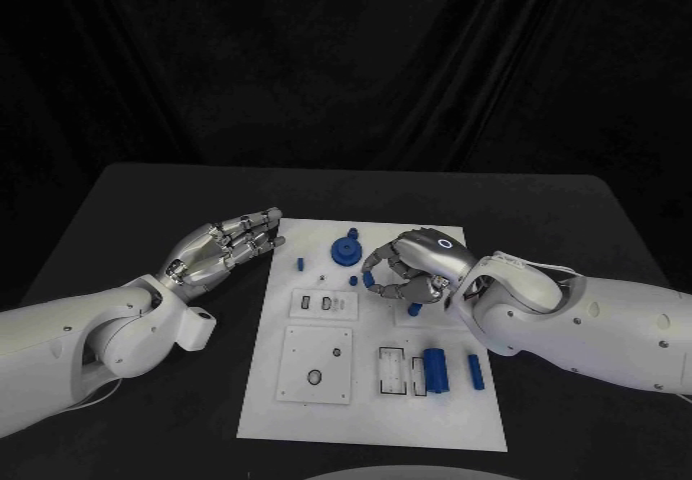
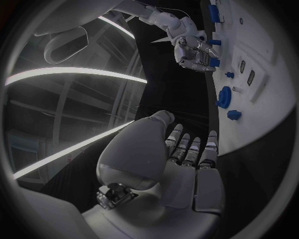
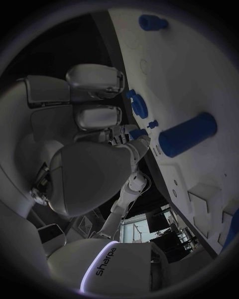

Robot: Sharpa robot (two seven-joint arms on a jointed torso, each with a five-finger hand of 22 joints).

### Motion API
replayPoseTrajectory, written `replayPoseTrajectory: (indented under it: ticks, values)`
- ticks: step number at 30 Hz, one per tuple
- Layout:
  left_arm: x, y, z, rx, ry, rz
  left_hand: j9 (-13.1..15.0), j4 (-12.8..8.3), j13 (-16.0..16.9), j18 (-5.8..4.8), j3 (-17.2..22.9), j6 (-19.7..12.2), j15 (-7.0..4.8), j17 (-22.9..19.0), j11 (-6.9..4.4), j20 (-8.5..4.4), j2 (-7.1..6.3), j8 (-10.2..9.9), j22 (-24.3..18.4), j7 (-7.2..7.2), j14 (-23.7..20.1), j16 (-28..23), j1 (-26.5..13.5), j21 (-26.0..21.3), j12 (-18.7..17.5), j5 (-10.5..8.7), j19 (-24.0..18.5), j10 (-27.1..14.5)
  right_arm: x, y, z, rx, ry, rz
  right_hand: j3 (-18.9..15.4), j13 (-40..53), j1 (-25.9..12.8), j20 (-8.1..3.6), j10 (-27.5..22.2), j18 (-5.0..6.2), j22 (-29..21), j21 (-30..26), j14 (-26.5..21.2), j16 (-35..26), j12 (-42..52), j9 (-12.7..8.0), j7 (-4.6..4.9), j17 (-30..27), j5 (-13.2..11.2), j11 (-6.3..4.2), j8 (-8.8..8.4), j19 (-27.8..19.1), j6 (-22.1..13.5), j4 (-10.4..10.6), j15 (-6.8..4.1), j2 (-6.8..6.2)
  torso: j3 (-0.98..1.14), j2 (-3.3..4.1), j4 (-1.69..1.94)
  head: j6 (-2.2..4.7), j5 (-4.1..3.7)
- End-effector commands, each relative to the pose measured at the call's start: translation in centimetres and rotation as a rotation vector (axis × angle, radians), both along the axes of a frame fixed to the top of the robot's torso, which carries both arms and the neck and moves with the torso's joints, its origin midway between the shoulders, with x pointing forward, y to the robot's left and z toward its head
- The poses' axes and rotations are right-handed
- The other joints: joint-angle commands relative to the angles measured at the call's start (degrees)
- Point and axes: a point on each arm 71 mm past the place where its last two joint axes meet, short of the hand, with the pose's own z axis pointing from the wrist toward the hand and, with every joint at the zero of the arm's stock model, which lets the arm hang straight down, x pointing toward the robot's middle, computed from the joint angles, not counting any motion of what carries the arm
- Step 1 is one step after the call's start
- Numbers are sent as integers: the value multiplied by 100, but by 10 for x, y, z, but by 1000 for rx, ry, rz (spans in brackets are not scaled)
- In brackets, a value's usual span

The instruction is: Assemble the parts on the task board

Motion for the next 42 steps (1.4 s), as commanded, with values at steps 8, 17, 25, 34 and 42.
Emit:
replayPoseTrajectory:
  ticks: [8, 17, 25, 34, 42]
  values:
    - [-1, -1, 13, -118, -156, -8, 6, -23, 3, 109, 33, 4, 24, 8, 50, 4, 50, 22, 7, 16, 21, 35, -16, 35, 35, -16, 48, -1, -2, 17, -17, -41, 35, 17, 24, 1027, -56, 11, 322, 51, 918, 20, 283, 35, 1, 116, 52, -5, -1, 62, -28, 135, -11, -10, 35, -10, 8, -5, -15, -59, 21]
    - [-1, -2, 12, -117, -154, -10, 5, -23, 3, 109, 36, -3, 25, 8, 50, 4, 53, 20, 7, 17, 20, 34, -17, 35, 34, -15, 47, -2, -3, 23, -21, -53, 27, 31, 30, 1019, -63, 16, 317, 48, 925, 33, 286, 54, -4, 120, 61, 19, -3, 70, -35, 140, -17, -15, 42, -17, 20, 11, -13, -56, 15]
    - [0, -3, 12, -117, -151, -14, 3, -24, 2, 108, 41, -13, 25, 7, 51, 4, 57, 18, 6, 17, 16, 29, -19, 33, 30, -15, 44, -4, -2, 28, -24, -63, 32, 40, 36, 1014, -74, 22, 313, 46, 931, 42, 288, 67, -8, 124, 69, 32, -6, 78, -48, 143, -31, -19, 49, -24, 17, 7, -7, -74, 37]
    - [0, -3, 12, -115, -149, -14, 3, -24, 2, 108, 41, -13, 25, 7, 51, 4, 57, 18, 6, 17, 16, 29, -19, 33, 30, -15, 44, -4, -2, 30, -26, -74, 43, 44, 60, 990, -123, 43, 294, 46, 941, 46, 283, 85, -26, 134, 93, 38, -87, 100, -107, 145, -102, -30, 71, -40, 12, 3, -7, -107, 45]
    - [1, -5, 11, -116, -148, -17, 3, -24, 1, 108, 50, -16, 26, 7, 53, 5, 67, 17, 5, 19, 17, 32, -21, 33, 32, -14, 44, -7, -2, 31, -28, -88, 55, 45, 81, 949, -212, 81, 263, 53, 948, 21, 274, 125, -54, 95, 149, 61, -508, 134, -315, 131, -378, -57, 102, -88, 9, 4, -5, -130, 45]
